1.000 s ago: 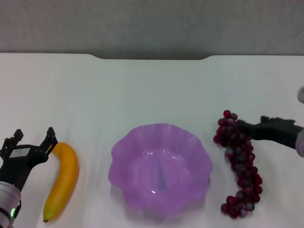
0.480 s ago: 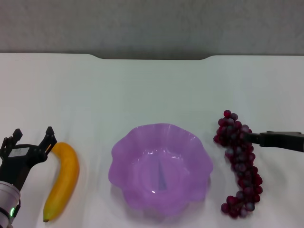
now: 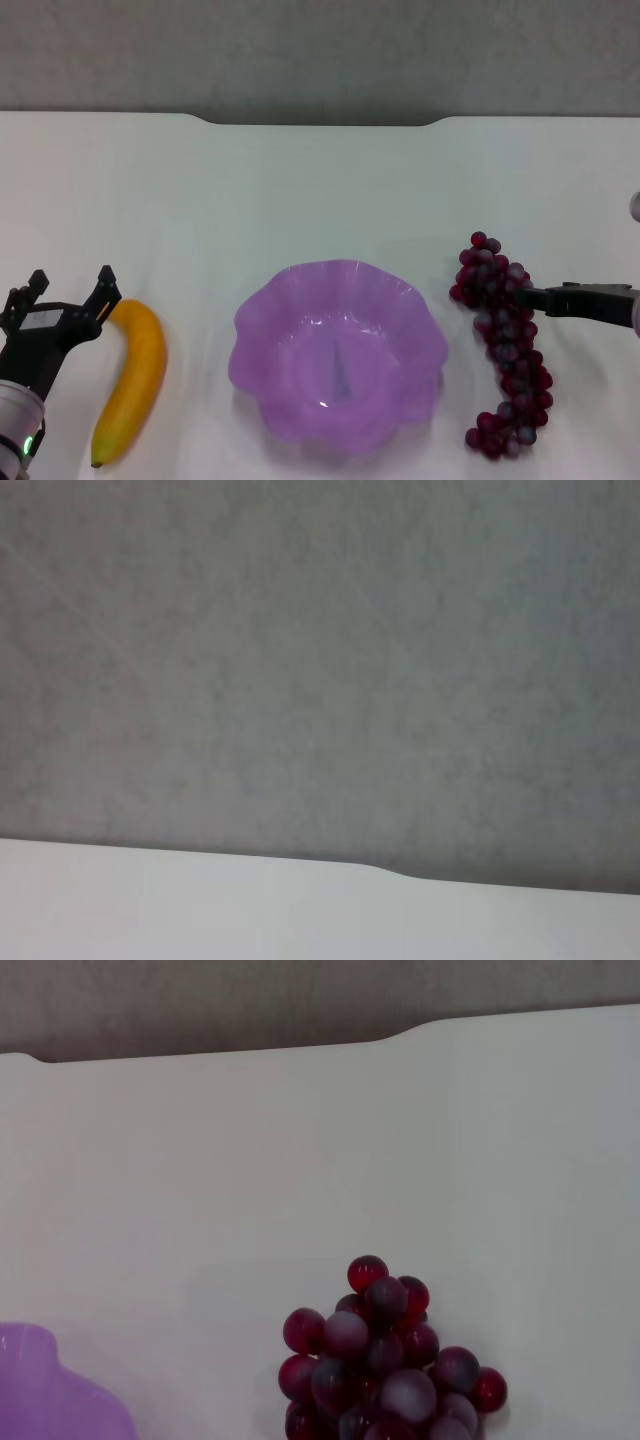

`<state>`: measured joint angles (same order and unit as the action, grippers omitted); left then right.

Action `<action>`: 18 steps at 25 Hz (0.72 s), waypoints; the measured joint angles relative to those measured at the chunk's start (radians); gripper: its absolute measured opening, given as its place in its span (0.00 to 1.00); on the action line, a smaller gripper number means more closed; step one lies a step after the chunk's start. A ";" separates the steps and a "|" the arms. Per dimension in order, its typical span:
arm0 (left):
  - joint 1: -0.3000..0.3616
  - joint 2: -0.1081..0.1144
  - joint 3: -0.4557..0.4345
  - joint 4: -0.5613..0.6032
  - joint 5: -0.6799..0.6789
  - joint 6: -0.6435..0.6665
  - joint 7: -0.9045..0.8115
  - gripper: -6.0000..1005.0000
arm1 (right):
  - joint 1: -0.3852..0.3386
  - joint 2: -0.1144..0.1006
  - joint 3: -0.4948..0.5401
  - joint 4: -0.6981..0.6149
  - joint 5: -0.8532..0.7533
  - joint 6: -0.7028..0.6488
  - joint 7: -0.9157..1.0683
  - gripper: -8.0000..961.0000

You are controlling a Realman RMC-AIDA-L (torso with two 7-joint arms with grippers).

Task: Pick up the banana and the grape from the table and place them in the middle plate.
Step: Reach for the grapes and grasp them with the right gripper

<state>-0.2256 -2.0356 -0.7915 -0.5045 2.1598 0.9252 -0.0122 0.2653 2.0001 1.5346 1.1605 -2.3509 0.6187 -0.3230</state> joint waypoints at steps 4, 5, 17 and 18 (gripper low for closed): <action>-0.005 -0.001 0.000 0.000 0.001 0.000 0.000 0.89 | 0.006 -0.001 -0.003 -0.018 -0.004 -0.015 -0.001 0.76; -0.005 -0.001 0.000 0.000 0.002 0.000 0.000 0.89 | 0.010 -0.001 -0.003 -0.030 -0.004 -0.022 -0.005 0.76; -0.005 -0.003 0.000 0.000 0.005 0.000 0.000 0.89 | 0.060 0.002 -0.064 -0.105 0.007 -0.124 -0.050 0.76; -0.005 -0.003 0.000 0.000 0.005 0.000 0.000 0.89 | 0.062 0.002 -0.068 -0.106 0.010 -0.124 -0.050 0.76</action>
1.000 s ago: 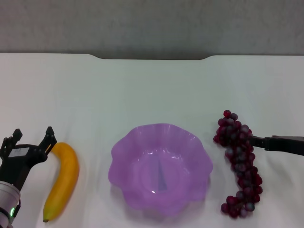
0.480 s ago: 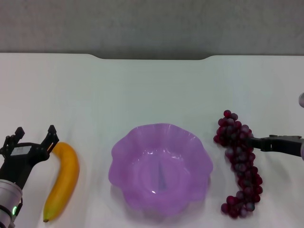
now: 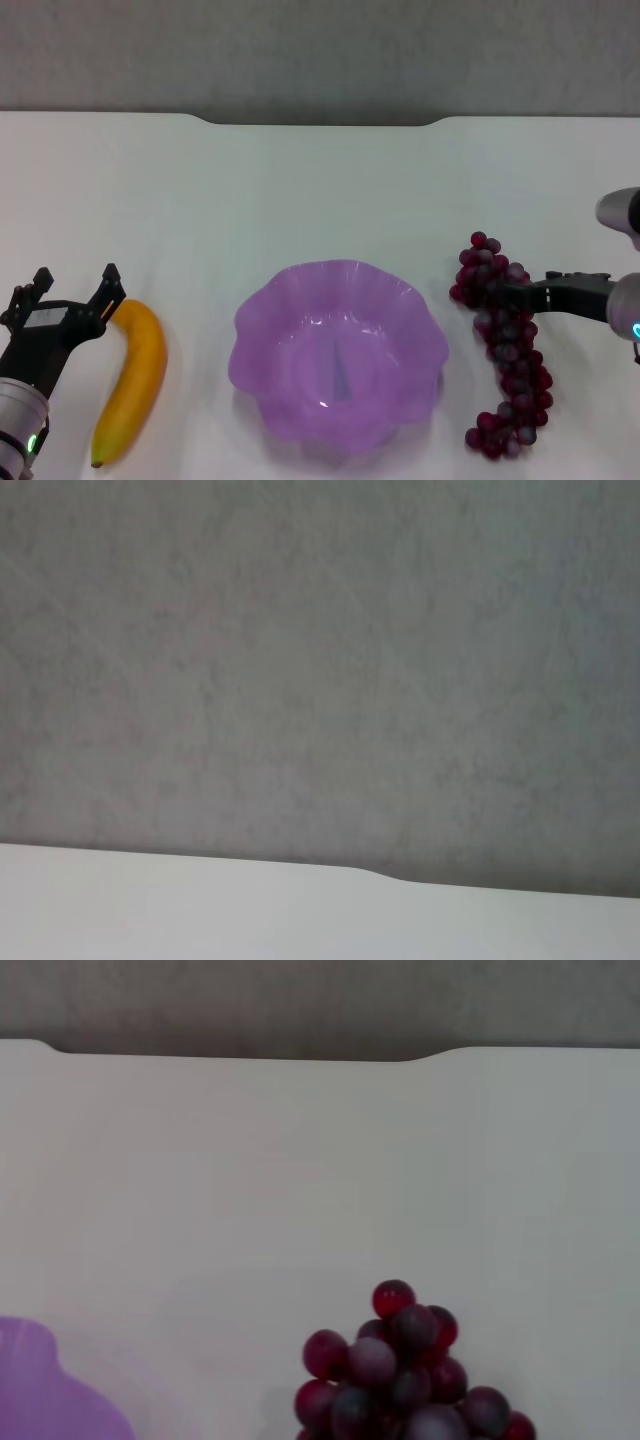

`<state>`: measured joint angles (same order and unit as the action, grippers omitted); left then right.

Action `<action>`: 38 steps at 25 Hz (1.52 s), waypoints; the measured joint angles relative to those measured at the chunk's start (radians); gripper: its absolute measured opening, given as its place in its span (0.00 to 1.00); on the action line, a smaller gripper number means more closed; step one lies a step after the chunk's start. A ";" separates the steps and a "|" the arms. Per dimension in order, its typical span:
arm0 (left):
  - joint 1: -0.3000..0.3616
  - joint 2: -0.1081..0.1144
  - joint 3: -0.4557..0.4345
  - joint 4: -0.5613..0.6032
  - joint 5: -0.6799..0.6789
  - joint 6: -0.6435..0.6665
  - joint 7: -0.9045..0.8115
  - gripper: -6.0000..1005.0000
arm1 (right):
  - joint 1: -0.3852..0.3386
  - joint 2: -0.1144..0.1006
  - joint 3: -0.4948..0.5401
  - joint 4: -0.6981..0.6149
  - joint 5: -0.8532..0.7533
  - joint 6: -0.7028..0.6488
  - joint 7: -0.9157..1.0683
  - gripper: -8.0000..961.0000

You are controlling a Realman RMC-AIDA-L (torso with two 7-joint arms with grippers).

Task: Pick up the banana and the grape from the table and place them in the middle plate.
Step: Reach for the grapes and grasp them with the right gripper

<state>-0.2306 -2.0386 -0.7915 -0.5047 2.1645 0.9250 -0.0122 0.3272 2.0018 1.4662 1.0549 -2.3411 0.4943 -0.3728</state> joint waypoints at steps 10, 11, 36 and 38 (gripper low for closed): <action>-0.001 0.000 0.000 0.000 0.000 0.001 0.000 0.89 | 0.007 -0.003 -0.021 -0.035 0.017 -0.023 -0.002 0.76; -0.001 0.000 0.000 0.000 0.000 0.001 0.000 0.89 | 0.007 -0.003 -0.022 -0.039 0.018 -0.029 -0.006 0.76; 0.002 0.000 0.000 -0.008 0.002 0.005 0.000 0.89 | 0.059 0.000 -0.150 -0.179 0.022 -0.209 -0.026 0.76; 0.000 0.000 0.001 -0.008 0.002 0.005 0.000 0.89 | 0.063 0.000 -0.168 -0.193 0.022 -0.227 -0.026 0.76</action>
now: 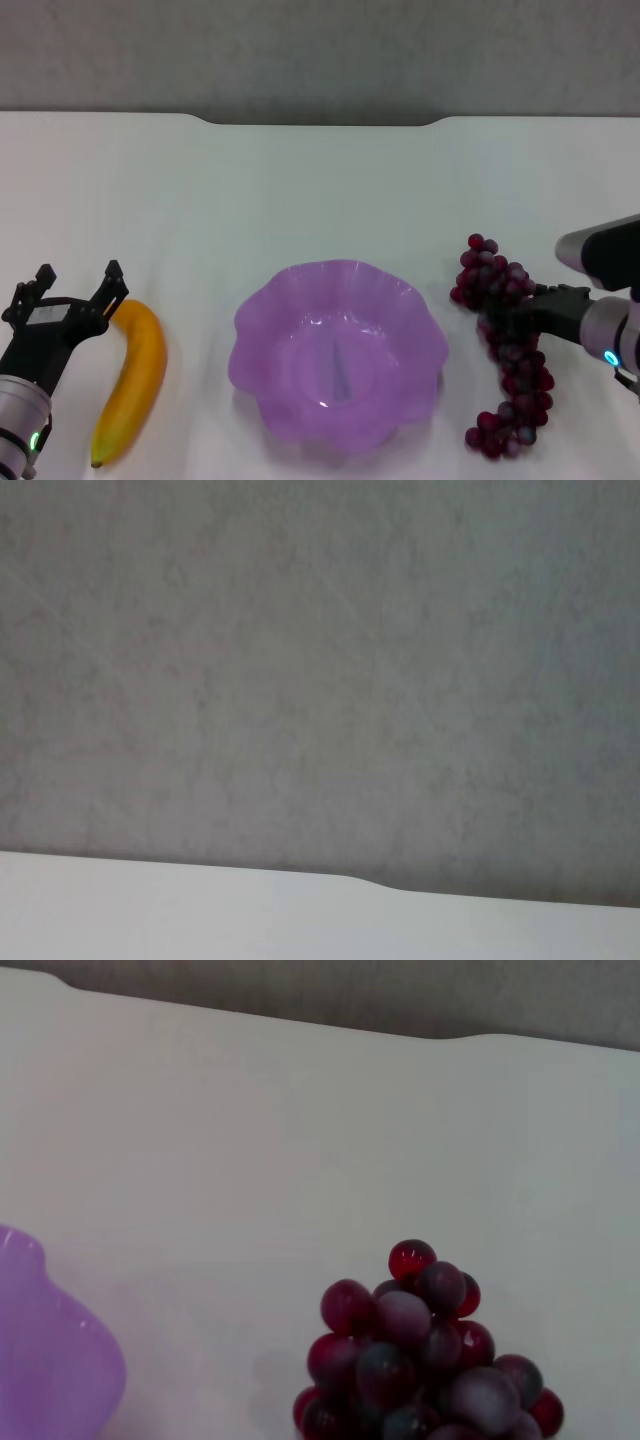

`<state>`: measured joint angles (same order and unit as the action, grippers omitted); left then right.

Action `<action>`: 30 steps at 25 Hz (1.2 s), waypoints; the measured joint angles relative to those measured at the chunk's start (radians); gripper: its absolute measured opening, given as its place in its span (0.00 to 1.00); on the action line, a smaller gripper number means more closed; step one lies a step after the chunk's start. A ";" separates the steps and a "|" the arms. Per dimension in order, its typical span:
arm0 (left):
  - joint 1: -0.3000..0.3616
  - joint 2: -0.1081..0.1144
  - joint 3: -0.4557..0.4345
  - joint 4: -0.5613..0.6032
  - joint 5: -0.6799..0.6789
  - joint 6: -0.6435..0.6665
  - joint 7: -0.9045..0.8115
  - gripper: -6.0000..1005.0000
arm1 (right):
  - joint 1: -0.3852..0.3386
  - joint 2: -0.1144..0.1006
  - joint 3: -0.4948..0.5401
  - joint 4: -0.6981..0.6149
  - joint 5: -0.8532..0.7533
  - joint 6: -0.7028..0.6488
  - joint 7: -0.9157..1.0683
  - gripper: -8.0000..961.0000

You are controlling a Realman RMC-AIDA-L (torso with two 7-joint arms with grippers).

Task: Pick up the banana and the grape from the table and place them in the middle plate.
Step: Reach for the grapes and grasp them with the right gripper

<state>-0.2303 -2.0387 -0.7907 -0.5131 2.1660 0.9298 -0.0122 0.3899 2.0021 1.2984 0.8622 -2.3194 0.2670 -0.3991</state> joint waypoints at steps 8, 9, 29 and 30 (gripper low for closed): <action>-0.001 0.000 0.001 0.001 0.000 0.006 0.000 0.89 | 0.009 0.002 -0.054 -0.015 0.000 -0.044 0.006 0.73; 0.000 0.000 0.001 0.001 0.000 0.006 0.000 0.89 | 0.009 0.003 -0.055 -0.015 0.000 -0.045 0.006 0.72; 0.005 -0.002 -0.001 0.003 -0.005 0.009 0.000 0.89 | 0.006 0.001 -0.057 -0.016 0.000 -0.047 0.004 0.45; 0.005 -0.002 -0.001 0.003 -0.006 0.009 0.000 0.89 | 0.006 0.001 -0.057 -0.016 0.000 -0.047 0.004 0.42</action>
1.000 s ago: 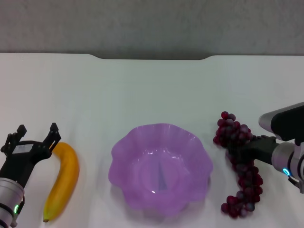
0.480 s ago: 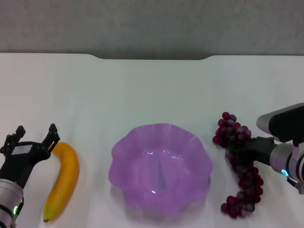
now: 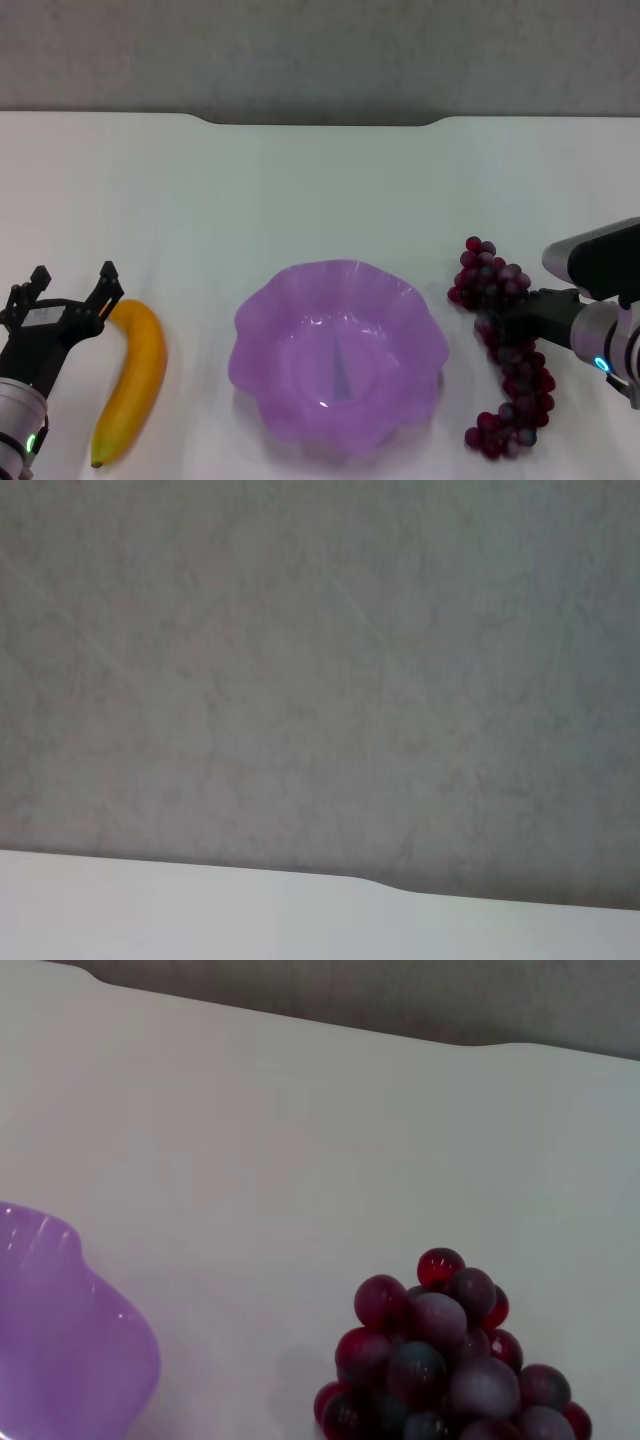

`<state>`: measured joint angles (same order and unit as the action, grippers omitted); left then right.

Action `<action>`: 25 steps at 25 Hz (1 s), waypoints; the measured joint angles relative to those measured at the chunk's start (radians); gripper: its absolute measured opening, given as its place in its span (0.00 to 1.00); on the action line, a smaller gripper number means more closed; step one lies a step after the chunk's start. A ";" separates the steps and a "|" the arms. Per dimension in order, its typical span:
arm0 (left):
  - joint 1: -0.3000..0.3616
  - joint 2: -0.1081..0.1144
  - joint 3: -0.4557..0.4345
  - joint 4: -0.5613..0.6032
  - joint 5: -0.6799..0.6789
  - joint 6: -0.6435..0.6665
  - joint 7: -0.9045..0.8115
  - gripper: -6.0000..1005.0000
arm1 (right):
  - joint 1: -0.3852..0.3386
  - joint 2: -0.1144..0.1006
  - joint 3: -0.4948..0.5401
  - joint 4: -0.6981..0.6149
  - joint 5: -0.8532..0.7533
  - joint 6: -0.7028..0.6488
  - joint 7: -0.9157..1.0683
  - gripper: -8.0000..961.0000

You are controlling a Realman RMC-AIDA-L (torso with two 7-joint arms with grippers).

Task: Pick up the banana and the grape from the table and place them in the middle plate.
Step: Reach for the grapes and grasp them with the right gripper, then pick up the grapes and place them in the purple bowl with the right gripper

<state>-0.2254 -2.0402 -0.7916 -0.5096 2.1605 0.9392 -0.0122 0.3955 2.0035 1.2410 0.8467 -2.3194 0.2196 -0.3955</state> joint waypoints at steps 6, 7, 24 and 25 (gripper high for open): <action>0.000 0.000 0.000 0.000 -0.001 0.001 0.000 0.89 | -0.002 0.000 0.000 0.000 0.000 -0.011 0.000 0.39; 0.000 0.000 0.000 0.000 -0.002 0.001 0.000 0.89 | -0.002 0.000 0.000 0.000 0.000 -0.013 -0.001 0.39; 0.008 0.000 0.000 0.002 -0.004 0.012 0.000 0.89 | -0.036 0.000 -0.012 0.057 -0.008 -0.039 -0.003 0.36; 0.008 0.000 0.000 0.002 -0.004 0.013 0.000 0.89 | -0.041 0.000 -0.013 0.066 -0.009 -0.042 -0.003 0.36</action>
<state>-0.2171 -2.0402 -0.7915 -0.5076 2.1567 0.9518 -0.0122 0.3543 2.0033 1.2279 0.9130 -2.3285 0.1773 -0.3989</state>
